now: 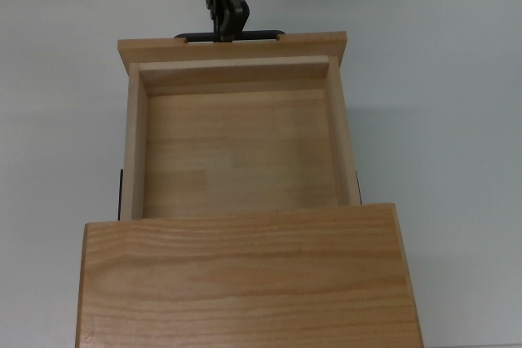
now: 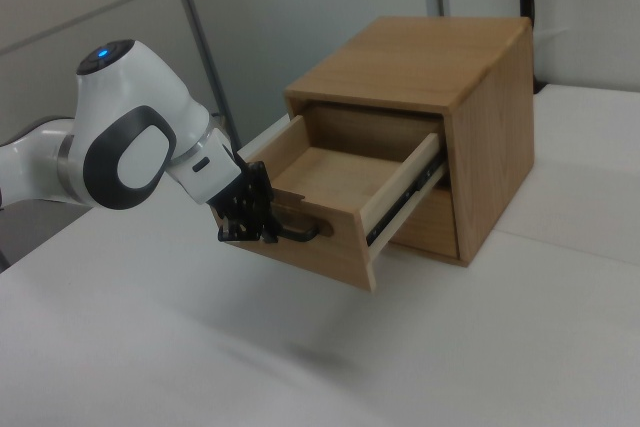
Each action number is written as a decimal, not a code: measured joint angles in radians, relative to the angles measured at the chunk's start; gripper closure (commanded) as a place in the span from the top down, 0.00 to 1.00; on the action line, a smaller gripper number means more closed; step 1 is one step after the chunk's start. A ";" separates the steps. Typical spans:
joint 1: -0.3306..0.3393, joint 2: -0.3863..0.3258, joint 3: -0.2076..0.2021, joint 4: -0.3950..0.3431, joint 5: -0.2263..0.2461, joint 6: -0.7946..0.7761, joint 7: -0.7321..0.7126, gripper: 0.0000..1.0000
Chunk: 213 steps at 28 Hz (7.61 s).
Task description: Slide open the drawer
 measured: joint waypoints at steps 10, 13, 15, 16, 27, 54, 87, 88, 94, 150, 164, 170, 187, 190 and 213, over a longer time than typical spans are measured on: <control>0.003 -0.009 0.000 0.000 0.000 -0.035 -0.003 1.00; 0.004 -0.013 0.001 -0.001 0.000 -0.048 -0.008 1.00; 0.005 -0.014 0.003 -0.001 0.000 -0.055 -0.012 1.00; 0.005 -0.015 0.004 0.000 0.000 -0.055 -0.015 1.00; 0.006 -0.017 0.004 0.030 0.000 -0.056 -0.065 1.00; 0.004 -0.017 -0.003 0.211 0.101 -0.561 -1.323 1.00; 0.003 0.019 -0.009 0.301 0.101 -0.643 -1.362 1.00; 0.003 0.019 -0.009 0.304 0.101 -0.648 -1.362 1.00; 0.001 0.019 -0.009 0.312 0.100 -0.657 -1.362 1.00; -0.002 0.023 -0.012 0.353 0.100 -0.657 -1.362 1.00; -0.002 0.027 -0.012 0.356 0.099 -0.657 -1.362 1.00; -0.002 0.030 -0.012 0.356 0.099 -0.657 -1.362 1.00; -0.003 0.031 -0.012 0.357 0.099 -0.657 -1.362 1.00; -0.003 0.031 -0.012 0.360 0.099 -0.657 -1.362 1.00; -0.003 0.033 -0.012 0.369 0.099 -0.657 -1.362 1.00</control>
